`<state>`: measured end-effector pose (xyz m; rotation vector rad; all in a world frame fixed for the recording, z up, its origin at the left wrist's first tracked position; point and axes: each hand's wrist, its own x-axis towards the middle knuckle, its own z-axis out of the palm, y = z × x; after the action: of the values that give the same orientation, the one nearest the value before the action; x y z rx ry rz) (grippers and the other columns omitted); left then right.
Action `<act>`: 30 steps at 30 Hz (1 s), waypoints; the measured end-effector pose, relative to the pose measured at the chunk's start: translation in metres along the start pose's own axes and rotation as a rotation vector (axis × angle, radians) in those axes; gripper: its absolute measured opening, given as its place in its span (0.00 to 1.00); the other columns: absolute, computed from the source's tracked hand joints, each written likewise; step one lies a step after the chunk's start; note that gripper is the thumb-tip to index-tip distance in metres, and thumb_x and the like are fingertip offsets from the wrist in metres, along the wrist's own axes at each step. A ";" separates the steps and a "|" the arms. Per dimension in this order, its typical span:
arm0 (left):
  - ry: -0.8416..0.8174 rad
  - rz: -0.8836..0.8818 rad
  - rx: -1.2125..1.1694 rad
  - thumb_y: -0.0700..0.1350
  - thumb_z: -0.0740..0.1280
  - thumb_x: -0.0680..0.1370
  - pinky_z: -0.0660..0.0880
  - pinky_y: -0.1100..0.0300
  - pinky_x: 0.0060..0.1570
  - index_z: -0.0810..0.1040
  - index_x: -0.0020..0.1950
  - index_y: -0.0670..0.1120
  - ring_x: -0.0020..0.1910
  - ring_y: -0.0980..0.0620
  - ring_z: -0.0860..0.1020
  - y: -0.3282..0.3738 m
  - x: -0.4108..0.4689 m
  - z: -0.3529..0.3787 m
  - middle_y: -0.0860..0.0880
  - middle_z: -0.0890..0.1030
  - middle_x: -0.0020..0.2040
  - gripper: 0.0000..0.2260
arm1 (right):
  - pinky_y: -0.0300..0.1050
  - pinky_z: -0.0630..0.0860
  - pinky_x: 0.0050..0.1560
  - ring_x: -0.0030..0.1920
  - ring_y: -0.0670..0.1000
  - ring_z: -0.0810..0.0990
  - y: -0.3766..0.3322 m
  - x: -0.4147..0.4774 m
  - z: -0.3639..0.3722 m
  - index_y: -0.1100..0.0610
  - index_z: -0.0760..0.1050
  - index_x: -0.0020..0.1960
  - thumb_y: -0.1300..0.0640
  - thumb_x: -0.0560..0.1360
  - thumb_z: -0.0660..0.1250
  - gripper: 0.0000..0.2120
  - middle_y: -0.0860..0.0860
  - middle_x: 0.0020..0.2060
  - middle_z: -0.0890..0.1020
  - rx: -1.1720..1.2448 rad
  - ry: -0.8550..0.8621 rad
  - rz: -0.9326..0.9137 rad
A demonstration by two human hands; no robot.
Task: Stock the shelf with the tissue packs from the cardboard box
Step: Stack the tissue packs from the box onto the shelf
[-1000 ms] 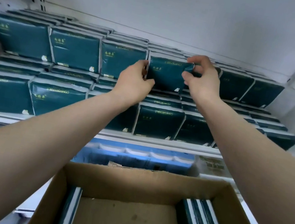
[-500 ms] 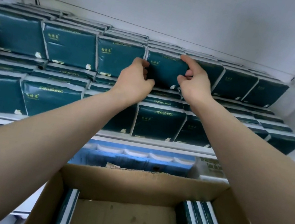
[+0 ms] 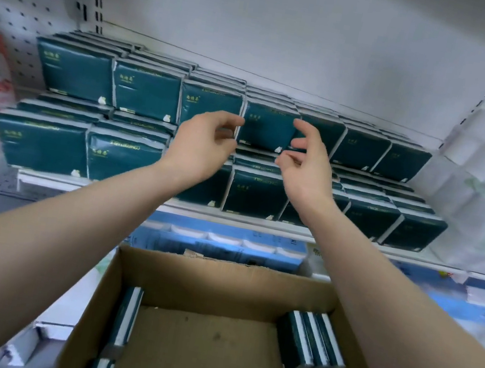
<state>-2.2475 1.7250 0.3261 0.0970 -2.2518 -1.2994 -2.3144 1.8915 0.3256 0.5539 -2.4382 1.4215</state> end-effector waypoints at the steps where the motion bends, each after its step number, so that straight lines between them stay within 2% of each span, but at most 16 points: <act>1: -0.004 -0.007 -0.025 0.38 0.65 0.78 0.73 0.59 0.63 0.78 0.63 0.49 0.57 0.57 0.79 -0.002 -0.011 -0.004 0.52 0.81 0.57 0.15 | 0.39 0.76 0.58 0.53 0.45 0.78 0.001 -0.011 0.003 0.47 0.64 0.74 0.65 0.80 0.62 0.26 0.50 0.60 0.73 0.022 -0.007 0.001; 3: -0.016 -0.031 -0.045 0.39 0.65 0.79 0.73 0.62 0.60 0.79 0.61 0.49 0.54 0.58 0.79 -0.011 -0.035 -0.012 0.54 0.81 0.55 0.13 | 0.34 0.75 0.54 0.52 0.44 0.78 0.007 -0.037 0.012 0.47 0.66 0.73 0.65 0.79 0.63 0.26 0.50 0.58 0.73 0.071 -0.017 0.020; 5: -0.050 -0.053 -0.026 0.40 0.66 0.79 0.73 0.63 0.61 0.79 0.62 0.48 0.53 0.58 0.79 -0.025 -0.058 -0.017 0.54 0.81 0.54 0.12 | 0.27 0.74 0.47 0.50 0.43 0.77 0.016 -0.061 0.023 0.48 0.67 0.73 0.65 0.79 0.64 0.25 0.49 0.56 0.74 0.096 -0.033 0.054; 6: -0.079 -0.069 -0.006 0.40 0.66 0.79 0.73 0.62 0.62 0.79 0.63 0.48 0.54 0.57 0.79 -0.035 -0.071 -0.017 0.54 0.81 0.54 0.13 | 0.27 0.73 0.45 0.49 0.43 0.77 0.021 -0.075 0.030 0.48 0.67 0.73 0.64 0.79 0.65 0.25 0.49 0.55 0.74 0.095 -0.050 0.075; 9: -0.163 -0.167 0.040 0.41 0.66 0.79 0.73 0.57 0.63 0.77 0.65 0.48 0.57 0.54 0.79 -0.070 -0.108 -0.015 0.51 0.80 0.58 0.14 | 0.34 0.74 0.47 0.50 0.43 0.76 0.039 -0.113 0.054 0.48 0.68 0.71 0.62 0.79 0.66 0.23 0.48 0.53 0.76 0.101 -0.104 0.145; 13: -0.354 -0.364 0.167 0.46 0.64 0.80 0.69 0.58 0.66 0.70 0.72 0.48 0.66 0.50 0.73 -0.108 -0.144 -0.002 0.48 0.75 0.68 0.20 | 0.33 0.72 0.48 0.50 0.45 0.77 0.061 -0.159 0.086 0.48 0.70 0.69 0.61 0.79 0.66 0.20 0.48 0.51 0.77 0.131 -0.193 0.305; 16: -0.506 -0.474 0.226 0.49 0.64 0.80 0.68 0.59 0.64 0.62 0.77 0.46 0.69 0.49 0.70 -0.126 -0.157 0.005 0.47 0.69 0.73 0.26 | 0.40 0.76 0.56 0.54 0.48 0.79 0.079 -0.186 0.107 0.46 0.72 0.65 0.61 0.79 0.67 0.18 0.48 0.53 0.79 0.156 -0.229 0.459; 18: -0.563 -0.496 0.285 0.48 0.63 0.81 0.66 0.57 0.67 0.60 0.77 0.44 0.71 0.48 0.68 -0.137 -0.162 0.008 0.45 0.67 0.74 0.27 | 0.45 0.77 0.61 0.56 0.48 0.80 0.091 -0.201 0.119 0.45 0.72 0.62 0.62 0.78 0.67 0.17 0.49 0.54 0.80 0.185 -0.271 0.560; 21: -0.629 -0.569 0.342 0.46 0.62 0.81 0.63 0.59 0.68 0.60 0.77 0.42 0.72 0.46 0.66 -0.150 -0.167 0.011 0.44 0.66 0.75 0.25 | 0.38 0.76 0.55 0.53 0.48 0.80 0.102 -0.218 0.135 0.50 0.73 0.63 0.63 0.79 0.66 0.16 0.53 0.55 0.81 0.210 -0.370 0.674; 23: -0.681 -0.612 0.367 0.43 0.61 0.82 0.66 0.61 0.64 0.64 0.74 0.40 0.69 0.45 0.70 -0.155 -0.169 0.014 0.42 0.69 0.72 0.21 | 0.35 0.75 0.50 0.52 0.47 0.79 0.105 -0.225 0.145 0.51 0.73 0.64 0.63 0.79 0.64 0.15 0.51 0.54 0.81 0.184 -0.453 0.732; 27: -0.816 -0.657 0.479 0.38 0.56 0.82 0.73 0.57 0.58 0.65 0.71 0.40 0.59 0.45 0.75 -0.164 -0.171 0.023 0.41 0.74 0.63 0.17 | 0.48 0.75 0.65 0.59 0.51 0.78 0.110 -0.234 0.169 0.51 0.71 0.69 0.57 0.80 0.64 0.17 0.52 0.61 0.79 0.137 -0.609 0.837; 30: -0.826 -0.692 0.487 0.38 0.56 0.81 0.73 0.58 0.52 0.66 0.69 0.41 0.52 0.47 0.76 -0.172 -0.169 0.028 0.42 0.76 0.57 0.16 | 0.51 0.73 0.67 0.63 0.54 0.77 0.114 -0.236 0.185 0.53 0.69 0.72 0.53 0.80 0.64 0.20 0.53 0.64 0.78 0.069 -0.706 0.870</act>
<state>-2.1503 1.7088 0.1045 0.6731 -3.4252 -1.1831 -2.1614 1.8255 0.0509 -0.0713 -3.4605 1.8315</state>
